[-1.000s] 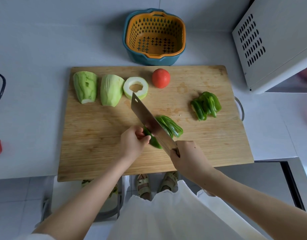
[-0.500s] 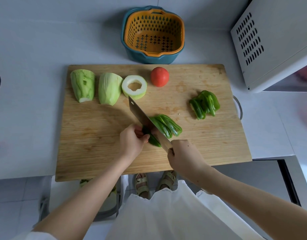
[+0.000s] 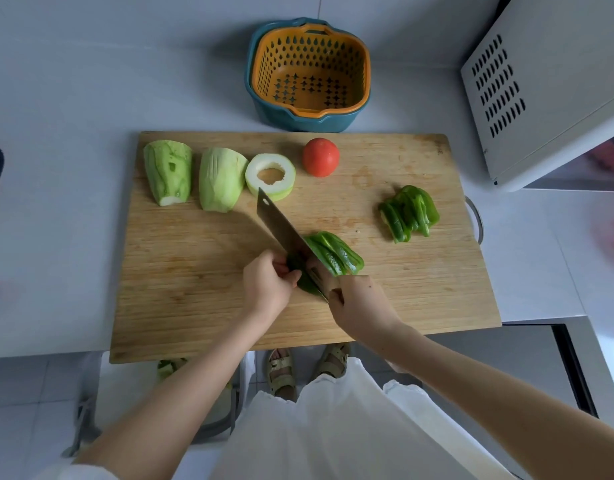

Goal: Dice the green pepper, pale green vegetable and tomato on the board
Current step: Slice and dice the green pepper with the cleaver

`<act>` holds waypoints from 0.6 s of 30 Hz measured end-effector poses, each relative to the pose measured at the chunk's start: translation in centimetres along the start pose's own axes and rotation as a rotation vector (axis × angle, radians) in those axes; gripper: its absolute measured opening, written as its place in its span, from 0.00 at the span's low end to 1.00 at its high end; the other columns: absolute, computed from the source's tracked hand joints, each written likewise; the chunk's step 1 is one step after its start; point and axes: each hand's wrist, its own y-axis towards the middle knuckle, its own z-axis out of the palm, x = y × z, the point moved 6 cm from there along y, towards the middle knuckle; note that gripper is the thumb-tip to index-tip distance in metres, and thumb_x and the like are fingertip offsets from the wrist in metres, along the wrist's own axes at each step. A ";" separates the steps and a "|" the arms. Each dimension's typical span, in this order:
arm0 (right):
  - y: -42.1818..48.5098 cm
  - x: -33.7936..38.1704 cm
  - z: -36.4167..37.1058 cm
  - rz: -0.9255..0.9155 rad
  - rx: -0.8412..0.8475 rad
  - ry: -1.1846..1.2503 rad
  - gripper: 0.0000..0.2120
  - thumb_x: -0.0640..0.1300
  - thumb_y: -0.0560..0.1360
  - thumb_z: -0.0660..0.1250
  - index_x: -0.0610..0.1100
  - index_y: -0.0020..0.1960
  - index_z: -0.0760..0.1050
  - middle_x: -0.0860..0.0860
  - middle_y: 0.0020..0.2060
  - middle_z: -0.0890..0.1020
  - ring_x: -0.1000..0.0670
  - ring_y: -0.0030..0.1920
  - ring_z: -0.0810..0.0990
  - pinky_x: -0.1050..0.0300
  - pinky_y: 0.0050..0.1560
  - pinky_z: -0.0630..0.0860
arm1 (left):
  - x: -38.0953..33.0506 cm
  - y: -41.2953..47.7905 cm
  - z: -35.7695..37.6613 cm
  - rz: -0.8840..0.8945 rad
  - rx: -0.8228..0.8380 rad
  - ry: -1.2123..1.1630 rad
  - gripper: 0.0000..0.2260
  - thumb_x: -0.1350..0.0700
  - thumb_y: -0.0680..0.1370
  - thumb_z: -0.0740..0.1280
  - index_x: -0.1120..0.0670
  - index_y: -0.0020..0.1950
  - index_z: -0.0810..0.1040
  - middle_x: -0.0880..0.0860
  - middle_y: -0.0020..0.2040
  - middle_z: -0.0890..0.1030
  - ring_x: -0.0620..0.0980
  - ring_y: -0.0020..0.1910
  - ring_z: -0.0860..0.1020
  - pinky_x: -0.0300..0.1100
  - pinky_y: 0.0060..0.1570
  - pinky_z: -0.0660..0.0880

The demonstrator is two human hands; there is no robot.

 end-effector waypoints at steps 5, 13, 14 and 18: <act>-1.5 -0.9 -0.7 0.034 -0.022 0.043 0.16 0.39 0.76 0.56 0.44 0.30 0.59 0.50 0.26 0.65 0.53 0.26 0.62 0.61 0.25 0.56 | -0.3 -0.5 0.2 0.038 -0.036 0.058 0.09 0.58 0.72 0.73 0.56 0.42 0.74 0.52 0.37 0.81 0.48 0.37 0.79 0.29 0.31 0.67; -4.3 -1.2 -2.7 0.020 -0.080 0.055 0.18 0.39 0.77 0.56 0.45 0.30 0.58 0.51 0.25 0.64 0.53 0.24 0.60 0.64 0.24 0.55 | -1.6 -1.3 0.9 0.152 -0.050 0.160 0.15 0.60 0.71 0.71 0.60 0.55 0.73 0.49 0.35 0.77 0.47 0.35 0.77 0.33 0.30 0.67; -4.3 -1.2 -2.8 0.020 -0.073 0.053 0.17 0.39 0.77 0.56 0.45 0.30 0.58 0.51 0.26 0.65 0.53 0.24 0.60 0.64 0.24 0.55 | -1.6 -1.4 0.8 0.150 -0.047 0.154 0.16 0.61 0.71 0.72 0.60 0.56 0.73 0.47 0.34 0.76 0.45 0.33 0.76 0.31 0.29 0.66; -4.1 -1.1 -2.5 0.012 -0.048 0.053 0.17 0.39 0.77 0.56 0.45 0.31 0.59 0.51 0.26 0.66 0.53 0.25 0.61 0.62 0.24 0.56 | -1.0 -1.3 0.4 0.105 -0.039 0.125 0.17 0.59 0.72 0.72 0.59 0.57 0.73 0.47 0.34 0.77 0.43 0.33 0.77 0.33 0.30 0.70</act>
